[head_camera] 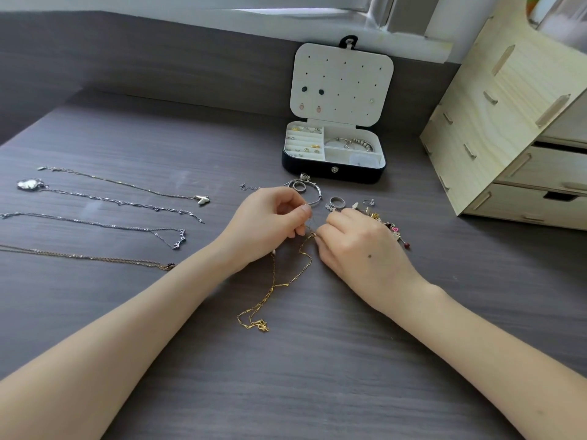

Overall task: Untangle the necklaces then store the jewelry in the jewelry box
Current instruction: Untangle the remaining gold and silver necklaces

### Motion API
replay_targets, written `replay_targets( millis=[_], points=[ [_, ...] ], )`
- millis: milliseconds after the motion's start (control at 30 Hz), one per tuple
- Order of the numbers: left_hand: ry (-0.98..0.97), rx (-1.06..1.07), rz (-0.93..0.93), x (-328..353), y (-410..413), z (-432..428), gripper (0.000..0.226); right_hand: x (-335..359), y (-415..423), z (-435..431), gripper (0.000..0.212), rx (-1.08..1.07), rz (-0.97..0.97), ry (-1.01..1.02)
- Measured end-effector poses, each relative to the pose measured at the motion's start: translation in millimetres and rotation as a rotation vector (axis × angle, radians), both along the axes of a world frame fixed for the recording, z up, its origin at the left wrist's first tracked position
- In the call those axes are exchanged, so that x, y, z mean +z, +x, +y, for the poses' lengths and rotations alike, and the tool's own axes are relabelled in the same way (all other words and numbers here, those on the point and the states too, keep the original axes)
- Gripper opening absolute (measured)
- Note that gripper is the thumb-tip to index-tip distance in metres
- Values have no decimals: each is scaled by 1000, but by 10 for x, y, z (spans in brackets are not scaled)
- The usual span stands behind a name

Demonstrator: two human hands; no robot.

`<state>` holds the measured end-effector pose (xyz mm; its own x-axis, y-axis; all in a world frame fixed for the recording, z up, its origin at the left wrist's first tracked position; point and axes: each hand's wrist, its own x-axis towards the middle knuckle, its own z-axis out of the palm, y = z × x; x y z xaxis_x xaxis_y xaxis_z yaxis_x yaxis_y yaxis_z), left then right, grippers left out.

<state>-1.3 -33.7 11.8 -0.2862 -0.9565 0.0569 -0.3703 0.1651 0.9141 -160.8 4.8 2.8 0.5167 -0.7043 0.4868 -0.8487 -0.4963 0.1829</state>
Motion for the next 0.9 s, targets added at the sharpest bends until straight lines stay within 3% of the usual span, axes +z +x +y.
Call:
replay_targets(
  millis=[133,200,300,500,600,700,900],
  points=[
    [-6,6,-10,-8,10,-7,14,79,-38,52,19,-59,-557,270],
    [-6,7,-6,-10,7,-6,14,148,-44,59,14,-107,-659,381],
    [-10,3,8,-10,5,1,14,164,-55,18,13,-150,-623,434],
    [-42,-19,58,10,-7,25,13,122,-2,-69,25,-133,-237,195],
    [-49,-30,88,9,-2,25,13,131,34,-90,35,-176,-143,126],
    [-62,-33,113,14,6,28,12,126,59,-110,26,-213,-159,153],
    [-90,-47,131,19,18,34,13,147,5,-91,12,-194,-374,284]
  ],
)
